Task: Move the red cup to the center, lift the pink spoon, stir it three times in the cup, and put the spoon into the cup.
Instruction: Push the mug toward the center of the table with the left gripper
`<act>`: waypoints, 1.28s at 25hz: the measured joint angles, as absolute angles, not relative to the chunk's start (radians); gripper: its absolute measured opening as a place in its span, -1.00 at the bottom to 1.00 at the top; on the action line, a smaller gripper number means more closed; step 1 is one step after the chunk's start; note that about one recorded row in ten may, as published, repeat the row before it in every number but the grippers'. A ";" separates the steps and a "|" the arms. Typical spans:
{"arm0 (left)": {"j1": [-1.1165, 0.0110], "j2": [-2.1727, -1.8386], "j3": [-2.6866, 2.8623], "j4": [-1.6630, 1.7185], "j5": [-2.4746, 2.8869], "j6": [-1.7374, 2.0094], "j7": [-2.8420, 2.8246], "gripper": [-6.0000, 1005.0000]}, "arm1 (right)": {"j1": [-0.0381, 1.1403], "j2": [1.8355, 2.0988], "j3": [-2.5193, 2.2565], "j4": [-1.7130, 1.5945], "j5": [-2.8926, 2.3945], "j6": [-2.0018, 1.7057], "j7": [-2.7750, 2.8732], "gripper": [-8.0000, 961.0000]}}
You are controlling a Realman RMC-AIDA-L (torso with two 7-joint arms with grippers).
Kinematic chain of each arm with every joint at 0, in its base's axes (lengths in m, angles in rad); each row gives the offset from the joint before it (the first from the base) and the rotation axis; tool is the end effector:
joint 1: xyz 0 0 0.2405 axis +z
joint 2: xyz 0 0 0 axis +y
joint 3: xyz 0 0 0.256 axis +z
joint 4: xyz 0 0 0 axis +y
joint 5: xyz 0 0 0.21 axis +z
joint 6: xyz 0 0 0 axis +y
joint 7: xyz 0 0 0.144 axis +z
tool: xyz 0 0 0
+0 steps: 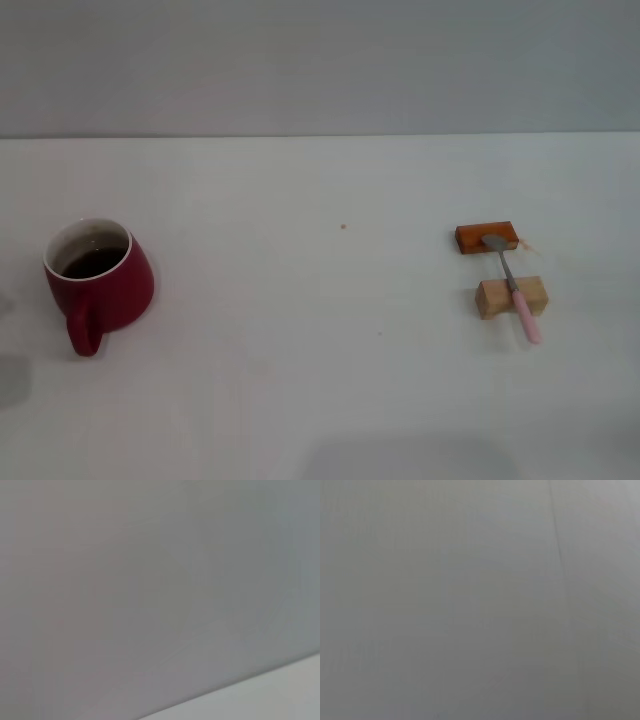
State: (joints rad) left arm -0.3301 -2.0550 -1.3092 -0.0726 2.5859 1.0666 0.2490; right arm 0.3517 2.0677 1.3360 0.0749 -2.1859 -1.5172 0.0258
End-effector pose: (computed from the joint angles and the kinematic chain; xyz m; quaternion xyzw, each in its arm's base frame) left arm -0.4097 0.2884 0.0229 -0.6763 -0.1835 -0.0567 0.7111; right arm 0.3835 0.2724 0.0981 -0.4276 0.1736 0.2889 0.8388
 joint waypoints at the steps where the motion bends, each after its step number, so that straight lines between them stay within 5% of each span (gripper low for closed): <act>1: -0.331 -2.056 -1.304 -0.074 2.604 1.065 0.256 -0.99 | 0.350 2.068 1.336 0.076 -2.186 -1.517 0.026 0.43; 32: -0.409 -2.068 -1.017 -0.114 2.648 1.025 0.265 -0.98 | 0.356 2.066 1.336 0.072 -2.186 -1.520 0.024 0.43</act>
State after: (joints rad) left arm -0.4091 -2.0676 -1.0171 -0.1139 2.6477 1.0246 0.2654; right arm 0.3564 2.0662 1.3360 0.0721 -2.1859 -1.5195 0.0245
